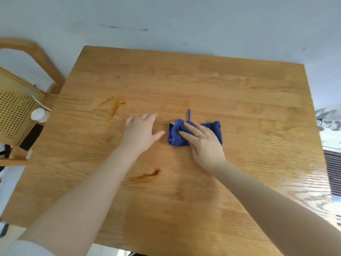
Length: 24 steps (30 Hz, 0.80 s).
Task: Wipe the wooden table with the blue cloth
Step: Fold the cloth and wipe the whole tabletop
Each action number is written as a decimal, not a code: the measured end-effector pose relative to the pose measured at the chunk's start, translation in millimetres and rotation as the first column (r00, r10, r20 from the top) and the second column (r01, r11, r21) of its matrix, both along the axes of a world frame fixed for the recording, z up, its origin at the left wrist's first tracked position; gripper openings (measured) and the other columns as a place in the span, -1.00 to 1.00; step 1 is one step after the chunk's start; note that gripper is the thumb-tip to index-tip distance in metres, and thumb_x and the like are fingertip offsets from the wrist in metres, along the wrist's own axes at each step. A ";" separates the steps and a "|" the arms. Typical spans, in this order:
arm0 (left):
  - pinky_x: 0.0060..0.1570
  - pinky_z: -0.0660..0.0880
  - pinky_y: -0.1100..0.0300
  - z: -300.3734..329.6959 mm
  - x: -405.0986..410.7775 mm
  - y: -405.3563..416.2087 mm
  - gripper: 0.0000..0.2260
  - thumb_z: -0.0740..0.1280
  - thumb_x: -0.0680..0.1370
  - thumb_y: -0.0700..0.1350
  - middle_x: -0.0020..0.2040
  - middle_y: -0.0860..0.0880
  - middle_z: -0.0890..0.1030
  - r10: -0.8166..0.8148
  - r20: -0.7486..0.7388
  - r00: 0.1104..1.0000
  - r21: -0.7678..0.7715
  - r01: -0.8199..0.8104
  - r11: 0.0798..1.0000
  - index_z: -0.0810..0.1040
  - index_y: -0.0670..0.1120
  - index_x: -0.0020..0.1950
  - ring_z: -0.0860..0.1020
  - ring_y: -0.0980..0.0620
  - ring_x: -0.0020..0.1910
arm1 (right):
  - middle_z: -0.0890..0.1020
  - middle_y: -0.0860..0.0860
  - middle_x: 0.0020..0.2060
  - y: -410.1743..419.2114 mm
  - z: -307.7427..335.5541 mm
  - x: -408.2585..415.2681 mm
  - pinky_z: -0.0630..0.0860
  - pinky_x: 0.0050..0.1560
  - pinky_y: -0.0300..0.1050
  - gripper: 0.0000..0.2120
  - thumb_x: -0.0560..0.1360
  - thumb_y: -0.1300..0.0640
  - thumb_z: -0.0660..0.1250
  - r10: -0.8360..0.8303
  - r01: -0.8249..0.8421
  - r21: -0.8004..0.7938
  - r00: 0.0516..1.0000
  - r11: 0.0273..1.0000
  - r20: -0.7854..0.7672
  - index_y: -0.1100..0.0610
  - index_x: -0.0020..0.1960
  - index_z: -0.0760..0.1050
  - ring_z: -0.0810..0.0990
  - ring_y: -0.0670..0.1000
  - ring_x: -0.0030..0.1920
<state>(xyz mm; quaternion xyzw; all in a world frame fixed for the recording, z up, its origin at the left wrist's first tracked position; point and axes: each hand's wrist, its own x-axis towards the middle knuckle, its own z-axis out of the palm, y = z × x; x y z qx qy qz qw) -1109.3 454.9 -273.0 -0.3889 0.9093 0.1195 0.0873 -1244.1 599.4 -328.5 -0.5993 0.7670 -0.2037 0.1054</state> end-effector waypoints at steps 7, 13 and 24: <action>0.36 -0.39 -0.12 -16.4 26.4 -32.9 0.07 0.25 0.25 0.49 0.55 -0.06 -0.21 0.011 0.249 0.968 0.004 -0.013 1.000 -0.10 -0.03 0.54 -0.26 -0.03 0.51 | 0.49 0.09 0.30 -65.7 3.0 -43.9 0.39 0.17 0.18 -0.67 0.52 0.29 0.15 -0.169 0.169 -0.010 0.985 0.986 -0.022 0.10 0.21 0.53 0.40 0.20 0.32; 0.43 -0.27 0.04 -24.4 28.9 -37.5 0.11 0.22 0.27 0.49 0.54 -0.13 -0.20 -0.068 0.211 0.975 0.017 0.065 0.998 -0.18 -0.12 0.53 -0.16 -0.04 0.52 | 0.41 0.09 0.37 -95.6 -3.3 -41.2 0.30 0.23 0.09 -0.64 0.53 0.27 0.13 -0.414 0.417 0.004 0.903 0.909 -0.110 0.10 0.28 0.46 0.34 0.20 0.33; 0.47 -0.16 0.06 -28.5 30.0 -36.2 0.09 0.27 0.29 0.44 0.54 -0.15 -0.17 -0.060 0.115 0.992 0.027 0.057 0.998 -0.15 -0.15 0.53 -0.13 -0.06 0.53 | 0.54 0.16 0.23 -73.2 -4.0 9.4 0.42 0.18 0.18 -0.60 0.49 0.13 0.04 -0.159 0.157 -0.043 0.987 0.987 -0.032 0.15 0.18 0.55 0.49 0.26 0.22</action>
